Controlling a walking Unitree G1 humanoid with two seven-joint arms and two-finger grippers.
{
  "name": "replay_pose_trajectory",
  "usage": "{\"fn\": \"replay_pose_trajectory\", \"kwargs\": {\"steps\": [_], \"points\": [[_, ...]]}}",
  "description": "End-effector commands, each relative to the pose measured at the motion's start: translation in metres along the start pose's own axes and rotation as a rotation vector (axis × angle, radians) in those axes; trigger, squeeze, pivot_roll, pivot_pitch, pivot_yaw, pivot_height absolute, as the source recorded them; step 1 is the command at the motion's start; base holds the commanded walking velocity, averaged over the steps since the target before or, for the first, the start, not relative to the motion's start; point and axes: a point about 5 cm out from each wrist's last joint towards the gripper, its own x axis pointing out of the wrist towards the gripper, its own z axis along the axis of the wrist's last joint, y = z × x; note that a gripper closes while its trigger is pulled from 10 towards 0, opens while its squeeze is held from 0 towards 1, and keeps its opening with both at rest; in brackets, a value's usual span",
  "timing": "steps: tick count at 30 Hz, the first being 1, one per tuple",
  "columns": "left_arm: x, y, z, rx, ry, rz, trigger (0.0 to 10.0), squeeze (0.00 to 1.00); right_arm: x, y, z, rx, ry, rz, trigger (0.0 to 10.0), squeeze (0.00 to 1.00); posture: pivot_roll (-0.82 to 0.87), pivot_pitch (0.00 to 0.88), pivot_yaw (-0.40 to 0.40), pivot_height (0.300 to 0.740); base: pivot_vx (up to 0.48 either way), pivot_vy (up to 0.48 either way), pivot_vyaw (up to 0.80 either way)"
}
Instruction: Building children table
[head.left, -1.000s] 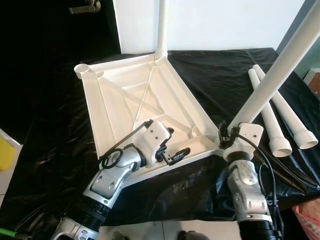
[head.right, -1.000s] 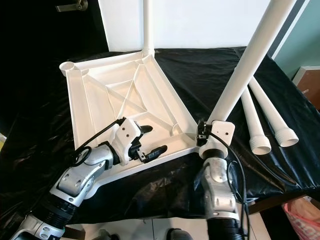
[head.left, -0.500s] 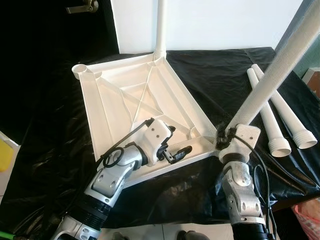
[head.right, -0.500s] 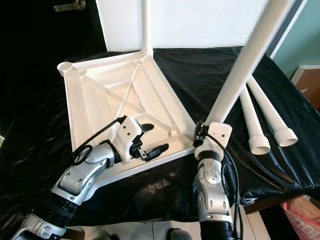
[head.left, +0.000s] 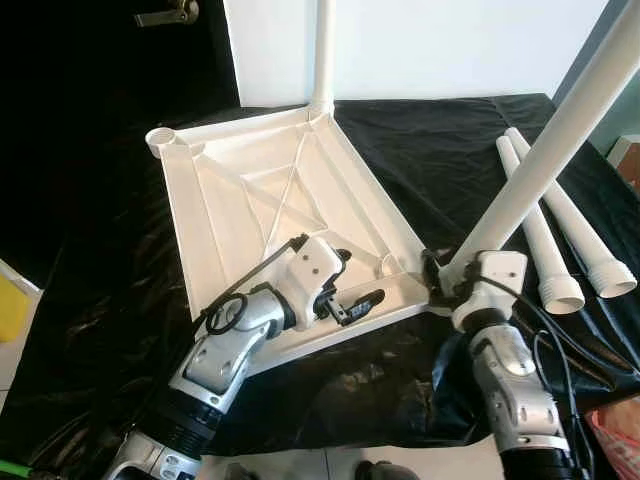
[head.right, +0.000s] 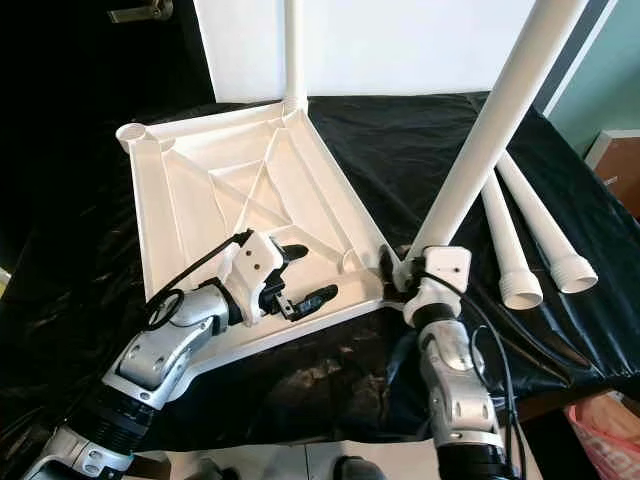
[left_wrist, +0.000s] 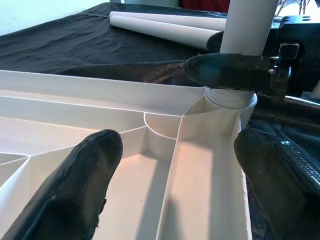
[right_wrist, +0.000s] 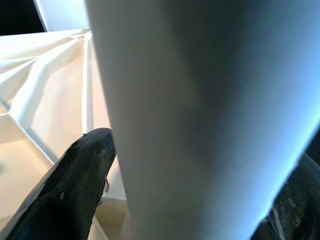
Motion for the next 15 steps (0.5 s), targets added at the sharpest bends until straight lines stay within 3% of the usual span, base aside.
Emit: {"fn": "replay_pose_trajectory", "kwargs": {"steps": [1,11,12,13,15], "points": [[-0.001,0.002,0.0,0.012,0.007,0.003,10.0,0.0,0.001,-0.004,0.0,-0.015,0.003,0.074,10.0,0.0,-0.09,0.104,0.004,0.74,0.0,0.0,0.0],[0.001,0.002,0.002,0.013,-0.002,0.001,10.0,0.0,0.013,-0.019,0.004,-0.153,0.03,0.298,10.0,0.0,-0.08,0.11,0.007,0.74,0.0,0.0,0.0],[0.001,0.002,0.002,0.012,-0.002,0.001,10.0,0.0,0.014,-0.021,0.002,-0.165,0.037,0.311,2.1,0.0,-0.08,0.112,0.006,0.74,0.0,0.0,0.0],[0.001,0.002,0.002,0.011,-0.002,0.001,10.0,0.0,0.014,-0.023,0.001,-0.166,0.046,0.324,0.0,0.0,-0.08,0.112,0.006,0.74,0.0,0.0,0.0],[0.0,0.002,0.002,0.011,-0.003,0.001,10.0,0.0,0.013,-0.025,0.001,-0.162,0.051,0.332,0.0,0.0,-0.08,0.114,0.006,0.74,0.0,0.0,0.0]]}}
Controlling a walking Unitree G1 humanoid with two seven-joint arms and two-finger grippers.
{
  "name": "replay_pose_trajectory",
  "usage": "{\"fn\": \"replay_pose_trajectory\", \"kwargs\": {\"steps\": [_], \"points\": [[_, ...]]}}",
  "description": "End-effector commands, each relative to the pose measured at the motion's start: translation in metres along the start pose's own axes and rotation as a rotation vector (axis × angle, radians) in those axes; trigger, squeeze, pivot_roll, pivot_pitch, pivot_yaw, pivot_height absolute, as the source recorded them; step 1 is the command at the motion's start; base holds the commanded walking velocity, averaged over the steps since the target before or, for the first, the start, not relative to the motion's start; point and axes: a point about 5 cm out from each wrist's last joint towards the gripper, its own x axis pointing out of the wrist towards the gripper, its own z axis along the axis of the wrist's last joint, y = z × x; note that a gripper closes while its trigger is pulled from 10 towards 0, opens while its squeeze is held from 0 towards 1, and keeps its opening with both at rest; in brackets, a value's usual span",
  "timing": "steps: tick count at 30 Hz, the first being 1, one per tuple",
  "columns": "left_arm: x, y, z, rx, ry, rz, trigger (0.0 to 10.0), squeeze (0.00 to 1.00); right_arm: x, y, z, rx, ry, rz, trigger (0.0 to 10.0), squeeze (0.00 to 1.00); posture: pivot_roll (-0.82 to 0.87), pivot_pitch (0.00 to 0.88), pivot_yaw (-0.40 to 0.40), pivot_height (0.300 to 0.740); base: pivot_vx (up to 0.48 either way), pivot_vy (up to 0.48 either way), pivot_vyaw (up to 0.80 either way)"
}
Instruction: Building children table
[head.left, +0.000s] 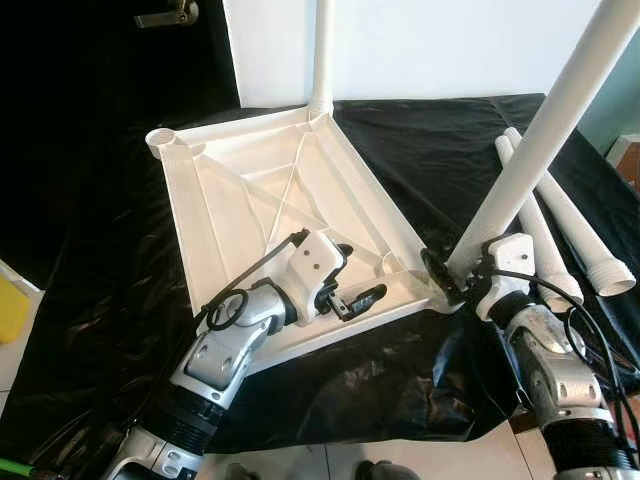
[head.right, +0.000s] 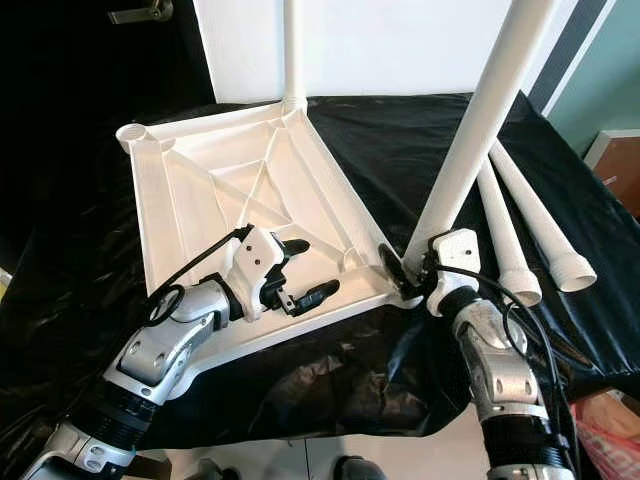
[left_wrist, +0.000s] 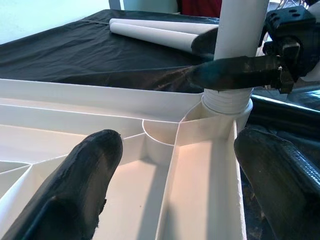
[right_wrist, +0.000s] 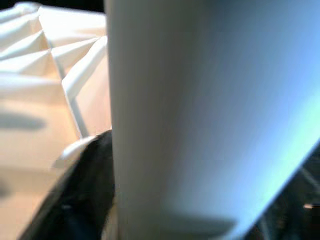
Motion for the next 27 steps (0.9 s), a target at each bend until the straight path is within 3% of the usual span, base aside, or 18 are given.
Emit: {"fn": "replay_pose_trajectory", "kwargs": {"steps": [1,19,20,21,27], "points": [[-0.001,0.0,-0.002,0.003,0.008,-0.001,10.0,0.0,-0.001,0.001,-0.006,0.001,0.027,0.028,0.0,0.0,-0.08,0.115,0.006,0.74,0.0,0.0,0.0],[-0.002,-0.002,-0.002,-0.003,0.009,-0.011,10.0,0.0,-0.009,-0.002,-0.022,0.036,0.065,0.003,0.0,0.0,-0.09,0.126,0.018,0.74,0.0,0.0,0.0],[-0.002,-0.002,-0.002,-0.004,0.01,-0.012,10.0,0.0,-0.009,-0.001,-0.022,0.044,0.065,-0.005,8.1,0.0,-0.09,0.127,0.019,0.74,0.0,0.0,0.0],[-0.002,-0.002,-0.002,-0.003,0.01,-0.013,10.0,0.0,-0.01,0.0,-0.022,0.054,0.063,-0.02,10.0,0.0,-0.09,0.129,0.019,0.74,0.0,0.0,0.0],[-0.002,-0.003,-0.001,-0.008,0.01,-0.02,10.0,0.0,-0.013,0.012,-0.024,0.124,0.07,-0.238,10.0,0.0,-0.1,0.14,0.021,0.74,0.0,0.0,0.0]]}}
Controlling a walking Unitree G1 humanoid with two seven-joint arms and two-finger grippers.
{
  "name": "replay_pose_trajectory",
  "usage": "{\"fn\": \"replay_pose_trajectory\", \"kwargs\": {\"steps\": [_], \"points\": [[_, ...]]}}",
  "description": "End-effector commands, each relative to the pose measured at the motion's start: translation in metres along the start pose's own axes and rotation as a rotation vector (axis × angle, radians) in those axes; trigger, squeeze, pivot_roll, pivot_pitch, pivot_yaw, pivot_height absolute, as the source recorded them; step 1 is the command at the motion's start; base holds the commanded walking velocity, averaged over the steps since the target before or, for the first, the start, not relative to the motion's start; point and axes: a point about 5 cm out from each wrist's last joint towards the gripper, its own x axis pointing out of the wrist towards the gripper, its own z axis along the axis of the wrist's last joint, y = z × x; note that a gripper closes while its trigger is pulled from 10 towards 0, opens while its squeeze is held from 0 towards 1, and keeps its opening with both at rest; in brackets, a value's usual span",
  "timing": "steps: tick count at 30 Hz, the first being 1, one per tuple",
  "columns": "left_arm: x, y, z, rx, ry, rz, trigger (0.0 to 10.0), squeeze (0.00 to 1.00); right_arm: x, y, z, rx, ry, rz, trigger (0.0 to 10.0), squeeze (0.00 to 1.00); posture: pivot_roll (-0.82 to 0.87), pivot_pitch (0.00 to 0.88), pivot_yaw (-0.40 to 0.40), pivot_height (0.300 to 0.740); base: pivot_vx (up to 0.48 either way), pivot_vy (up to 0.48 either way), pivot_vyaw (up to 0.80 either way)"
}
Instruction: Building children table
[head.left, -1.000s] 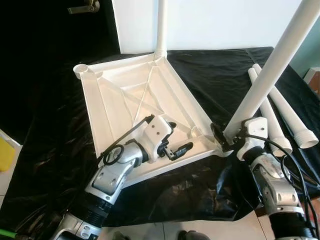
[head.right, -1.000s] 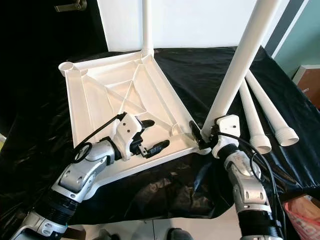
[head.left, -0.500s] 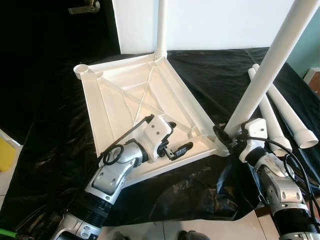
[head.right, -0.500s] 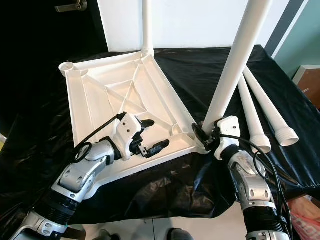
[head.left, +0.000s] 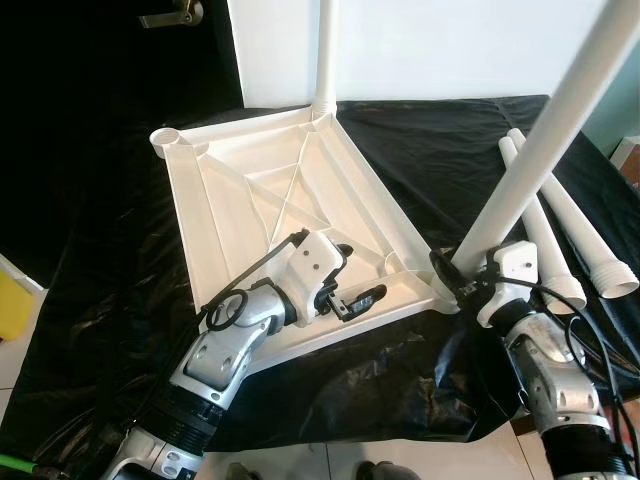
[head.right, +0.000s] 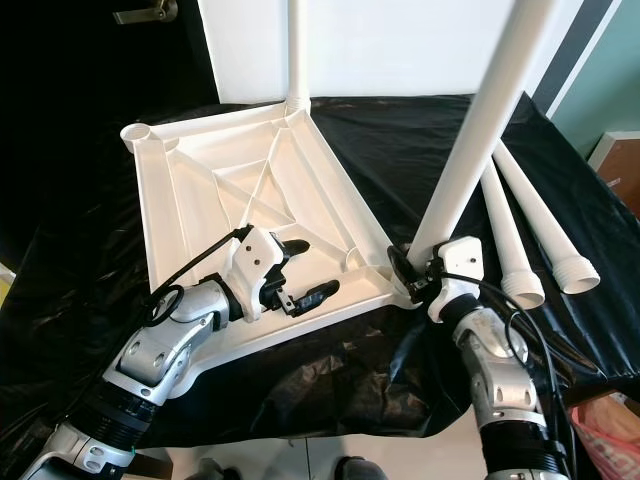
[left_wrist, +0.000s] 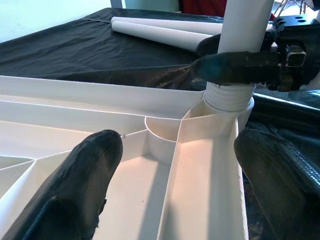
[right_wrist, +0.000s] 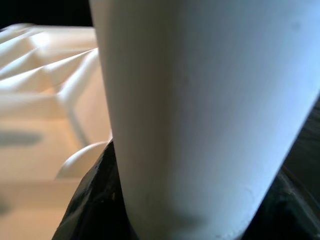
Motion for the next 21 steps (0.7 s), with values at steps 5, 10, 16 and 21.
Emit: {"fn": "replay_pose_trajectory", "kwargs": {"steps": [5,10,16,21], "points": [[-0.001,-0.003,-0.001,-0.005,0.007,-0.018,10.0,0.0,-0.008,0.007,-0.018,0.014,0.115,-0.268,10.0,0.0,-0.1,0.14,0.02,0.74,0.0,0.0,0.0],[-0.001,-0.003,0.0,-0.004,0.005,-0.019,10.0,0.0,-0.009,0.019,-0.018,0.034,0.115,-0.393,10.0,0.0,-0.09,0.137,0.014,0.74,0.0,0.0,0.0],[-0.002,-0.004,0.0,-0.006,0.003,-0.015,10.0,0.0,-0.007,0.041,-0.02,0.161,0.13,-0.466,10.0,0.0,-0.08,0.135,0.013,0.74,0.0,0.0,0.0],[-0.002,-0.005,0.0,-0.007,0.005,-0.018,10.0,0.0,-0.006,0.044,-0.018,0.16,0.134,-0.451,10.0,0.0,-0.08,0.132,0.012,0.74,0.0,0.0,0.0]]}}
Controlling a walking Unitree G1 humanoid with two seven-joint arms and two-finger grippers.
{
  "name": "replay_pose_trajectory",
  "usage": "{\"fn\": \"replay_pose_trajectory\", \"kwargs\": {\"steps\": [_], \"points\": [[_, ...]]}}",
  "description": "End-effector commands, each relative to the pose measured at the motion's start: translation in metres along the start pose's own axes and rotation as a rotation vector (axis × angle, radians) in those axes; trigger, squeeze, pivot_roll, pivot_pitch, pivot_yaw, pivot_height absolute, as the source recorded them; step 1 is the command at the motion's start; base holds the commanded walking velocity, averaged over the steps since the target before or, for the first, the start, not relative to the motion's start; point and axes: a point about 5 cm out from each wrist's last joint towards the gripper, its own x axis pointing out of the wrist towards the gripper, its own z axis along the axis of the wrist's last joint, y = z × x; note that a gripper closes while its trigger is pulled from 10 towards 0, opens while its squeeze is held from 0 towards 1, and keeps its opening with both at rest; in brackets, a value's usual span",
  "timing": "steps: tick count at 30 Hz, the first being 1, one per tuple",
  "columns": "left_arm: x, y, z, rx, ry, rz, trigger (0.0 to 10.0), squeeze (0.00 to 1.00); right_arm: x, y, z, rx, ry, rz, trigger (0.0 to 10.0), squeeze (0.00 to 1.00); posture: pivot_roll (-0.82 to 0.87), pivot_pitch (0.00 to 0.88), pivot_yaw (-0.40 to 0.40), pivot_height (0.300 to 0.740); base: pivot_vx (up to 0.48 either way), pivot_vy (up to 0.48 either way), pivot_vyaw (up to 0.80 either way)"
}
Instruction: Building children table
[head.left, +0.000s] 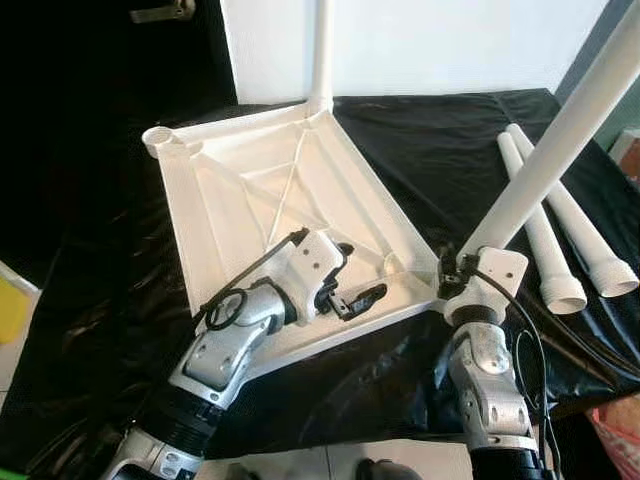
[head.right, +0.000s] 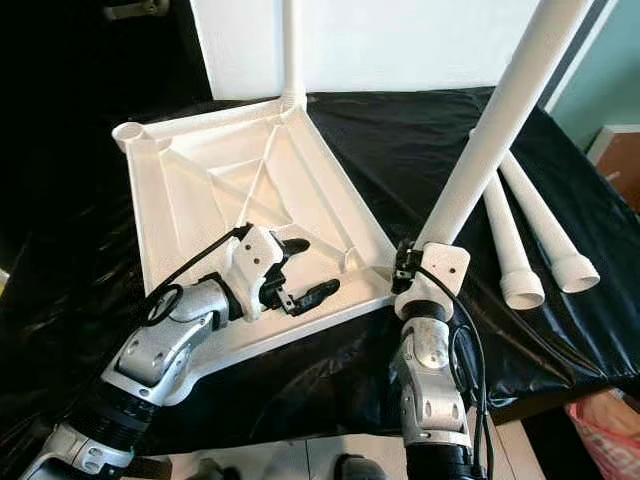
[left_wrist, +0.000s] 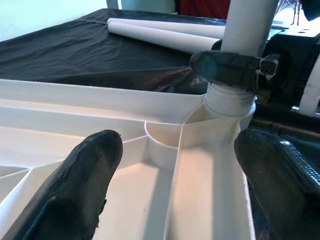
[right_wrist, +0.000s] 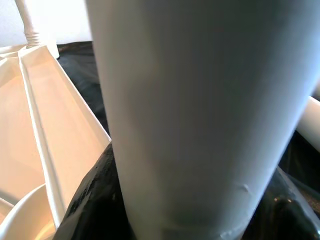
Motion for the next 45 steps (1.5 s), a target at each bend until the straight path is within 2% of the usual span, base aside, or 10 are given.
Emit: {"fn": "replay_pose_trajectory", "kwargs": {"steps": [1,7,8,9,21,22,37,38,39,45], "points": [[-0.001,-0.004,-0.004,-0.011,0.016,-0.017,10.0,0.0,-0.008,-0.001,-0.024,0.014,0.134,-0.012,10.0,0.0,-0.08,0.132,0.012,0.74,0.0,0.0,0.0],[-0.001,-0.003,-0.003,-0.009,0.015,-0.017,10.0,0.0,-0.008,0.003,-0.022,0.008,0.127,0.0,10.0,0.0,-0.08,0.129,0.01,0.74,0.0,0.0,0.0],[-0.001,-0.003,-0.003,-0.009,0.015,-0.016,10.0,0.0,-0.008,0.004,-0.021,0.008,0.122,0.005,10.0,0.96,-0.08,0.127,0.01,0.74,0.0,0.0,0.0],[-0.001,-0.003,-0.003,-0.009,0.015,-0.016,10.0,0.0,-0.007,0.004,-0.019,0.009,0.113,0.014,10.0,1.0,-0.08,0.124,0.008,0.74,0.0,0.0,0.0],[-0.001,-0.005,-0.004,-0.003,0.018,-0.018,10.0,0.0,-0.001,-0.024,-0.006,-0.04,0.039,0.253,10.0,1.0,-0.09,0.116,0.01,0.74,0.0,0.0,0.0],[-0.001,-0.005,-0.004,-0.004,0.017,-0.019,10.0,0.0,0.001,-0.029,-0.004,-0.05,0.037,0.309,10.0,0.0,-0.09,0.11,0.009,0.74,0.0,0.0,0.0],[0.0,-0.004,-0.004,-0.003,0.015,-0.026,10.0,0.0,0.029,-0.04,0.008,-0.229,0.024,0.658,10.0,0.0,-0.09,0.1,0.016,0.74,0.0,0.0,0.0],[0.0,-0.004,-0.003,-0.001,0.015,-0.024,10.0,0.0,0.032,-0.04,0.007,-0.238,0.029,0.683,3.8,0.0,-0.09,0.1,0.016,0.74,0.0,0.0,0.0],[0.001,-0.003,-0.003,0.001,0.014,-0.022,10.0,0.0,0.035,-0.041,0.005,-0.246,0.038,0.699,0.0,0.0,-0.08,0.103,0.016,0.74,0.0,0.0,0.0],[0.001,-0.002,-0.002,0.002,0.012,-0.018,10.0,0.0,0.036,-0.045,0.001,-0.248,0.057,0.711,0.0,0.0,-0.08,0.111,0.017,0.74,0.0,0.0,0.0]]}}
